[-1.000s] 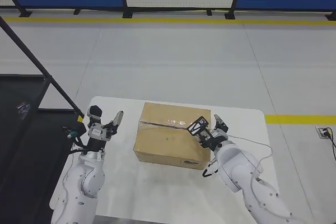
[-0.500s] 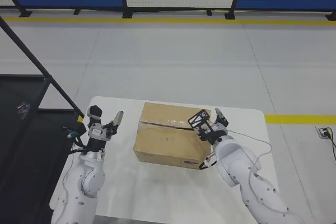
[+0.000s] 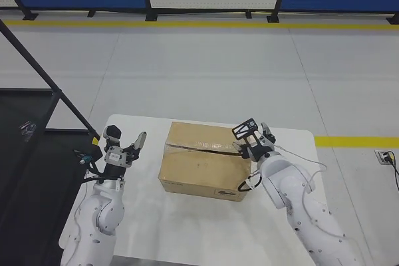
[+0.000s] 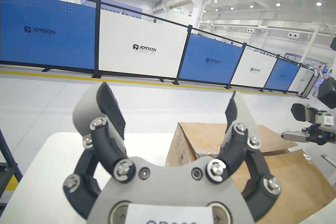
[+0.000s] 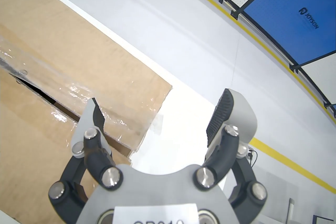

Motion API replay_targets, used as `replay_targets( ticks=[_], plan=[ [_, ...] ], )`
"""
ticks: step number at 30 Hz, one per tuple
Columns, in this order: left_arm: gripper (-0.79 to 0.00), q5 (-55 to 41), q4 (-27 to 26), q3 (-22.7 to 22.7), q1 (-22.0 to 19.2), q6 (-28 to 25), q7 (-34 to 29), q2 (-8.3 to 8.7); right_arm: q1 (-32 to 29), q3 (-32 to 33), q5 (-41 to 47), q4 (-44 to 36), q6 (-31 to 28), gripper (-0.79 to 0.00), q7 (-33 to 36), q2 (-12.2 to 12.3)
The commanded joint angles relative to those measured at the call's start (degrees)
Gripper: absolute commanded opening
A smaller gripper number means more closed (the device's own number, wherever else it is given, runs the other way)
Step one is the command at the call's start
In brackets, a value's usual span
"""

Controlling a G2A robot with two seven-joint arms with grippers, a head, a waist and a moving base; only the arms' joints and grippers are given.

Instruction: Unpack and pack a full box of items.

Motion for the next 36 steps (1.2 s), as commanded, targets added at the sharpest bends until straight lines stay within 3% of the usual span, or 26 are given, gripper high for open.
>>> replay_targets(
  ticks=[1, 9, 12, 15, 18, 19, 21, 26, 28, 31, 32, 34, 36],
  plan=[
    [0.0, 0.0, 0.0, 0.0, 0.0, 0.0, 0.0, 0.0, 0.26, 0.69, 2.2, 0.71, -0.9, 0.0, -0.07, -0.11],
    [0.0, 0.0, 0.0, 0.0, 0.0, 0.0, 0.0, 0.0, 1.45, 3.38, 10.67, 3.78, -7.76, 0.0, -0.53, -0.24],
    [0.0, 0.0, 0.0, 0.0, 0.0, 0.0, 0.0, 0.0, 0.92, 7.56, 19.31, 4.56, -10.14, 0.0, -3.27, -0.04],
    [0.0, 0.0, 0.0, 0.0, 0.0, 0.0, 0.0, 0.0, 0.1, 12.84, 30.47, 6.11, -14.96, -0.074, -3.86, 0.42],
    [0.0, 0.0, 0.0, 0.0, 0.0, 0.0, 0.0, 0.0, -0.06, 16.91, 40.26, 8.6, -21.29, -0.071, -2.44, 0.98],
    [0.0, 0.0, 0.0, 0.0, 0.0, 0.0, 0.0, 0.0, 0.09, 17.67, 43.38, 9.67, -23.52, -0.025, -0.9, 1.15],
    [0.0, 0.0, 0.0, 0.0, 0.0, 0.0, 0.0, 0.0, 0.64, 19.04, 46.37, 11.52, -25.41, -0.009, 1.53, 1.54],
    [0.0, 0.0, 0.0, 0.0, 0.0, 0.0, 0.0, 0.0, 3.12, 18.4, 51.9, 15.66, -25.12, -0.126, 8.56, 1.84],
    [0.0, 0.0, 0.0, 0.0, 0.0, 0.0, 0.0, 0.0, 4.49, 17.51, 54.6, 17.83, -24.98, -0.206, 11.58, 1.81],
    [0.0, 0.0, 0.0, 0.0, 0.0, 0.0, 0.0, 0.0, 6.47, 16.55, 57.04, 20.9, -24.5, -0.237, 13.93, 1.8],
    [0.0, 0.0, 0.0, 0.0, 0.0, 0.0, 0.0, 0.0, 7.07, 16.22, 57.7, 21.91, -24.4, -0.268, 14.61, 1.8],
    [0.0, 0.0, 0.0, 0.0, 0.0, 0.0, 0.0, 0.0, 8.24, 15.6, 59.07, 23.69, -24.57, -0.4, 15.4, 1.78],
    [0.0, 0.0, 0.0, 0.0, 0.0, 0.0, 0.0, 0.0, 9.24, 15.0, 60.03, 25.17, -24.86, -0.425, 15.81, 1.76]
  ],
)
